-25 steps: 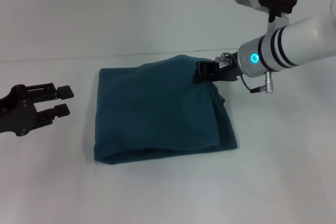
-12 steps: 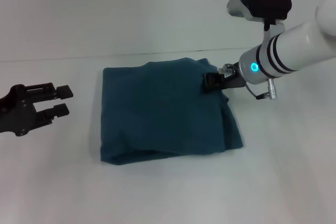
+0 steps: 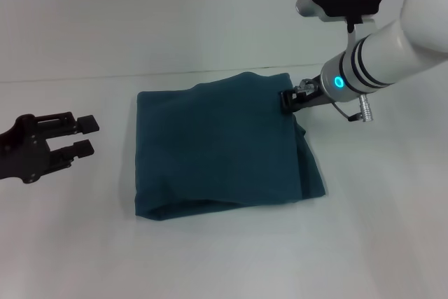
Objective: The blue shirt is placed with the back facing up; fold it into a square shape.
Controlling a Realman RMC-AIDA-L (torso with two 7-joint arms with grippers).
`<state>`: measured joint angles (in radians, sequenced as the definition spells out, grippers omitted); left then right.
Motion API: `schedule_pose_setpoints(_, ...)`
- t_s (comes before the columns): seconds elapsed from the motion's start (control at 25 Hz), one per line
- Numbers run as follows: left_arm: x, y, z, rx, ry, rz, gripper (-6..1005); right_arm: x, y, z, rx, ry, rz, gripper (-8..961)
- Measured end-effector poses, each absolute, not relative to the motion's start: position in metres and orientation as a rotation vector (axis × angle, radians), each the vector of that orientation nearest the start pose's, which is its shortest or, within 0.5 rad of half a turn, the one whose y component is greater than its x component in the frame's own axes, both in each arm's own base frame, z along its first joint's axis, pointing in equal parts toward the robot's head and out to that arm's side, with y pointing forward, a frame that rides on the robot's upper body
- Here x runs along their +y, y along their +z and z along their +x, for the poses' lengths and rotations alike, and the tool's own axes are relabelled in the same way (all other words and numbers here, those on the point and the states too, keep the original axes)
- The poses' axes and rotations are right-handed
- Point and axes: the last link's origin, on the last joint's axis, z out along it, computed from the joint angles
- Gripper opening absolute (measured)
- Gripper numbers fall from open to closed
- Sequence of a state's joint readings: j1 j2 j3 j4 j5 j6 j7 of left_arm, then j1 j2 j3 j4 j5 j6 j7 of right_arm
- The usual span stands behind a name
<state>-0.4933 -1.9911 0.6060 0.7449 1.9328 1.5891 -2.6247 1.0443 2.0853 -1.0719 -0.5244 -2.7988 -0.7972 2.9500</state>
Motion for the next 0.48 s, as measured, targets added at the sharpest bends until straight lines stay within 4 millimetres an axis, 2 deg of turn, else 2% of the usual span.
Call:
schedule_pose_setpoints(0.28, 0.3417, 0.0658, -0.2784, 2.216, 1.049, 2.044, 522, 0.4783, -0.0376, 0.1841, 1.236, -0.125, -1.980, 205)
schedule_pose_setpoints(0.48, 0.3422, 0.0652, -0.2776, 2.213, 1.055, 2.036, 521, 0.4790, -0.0355, 0.1880, 1.241, -0.122, -1.966, 227)
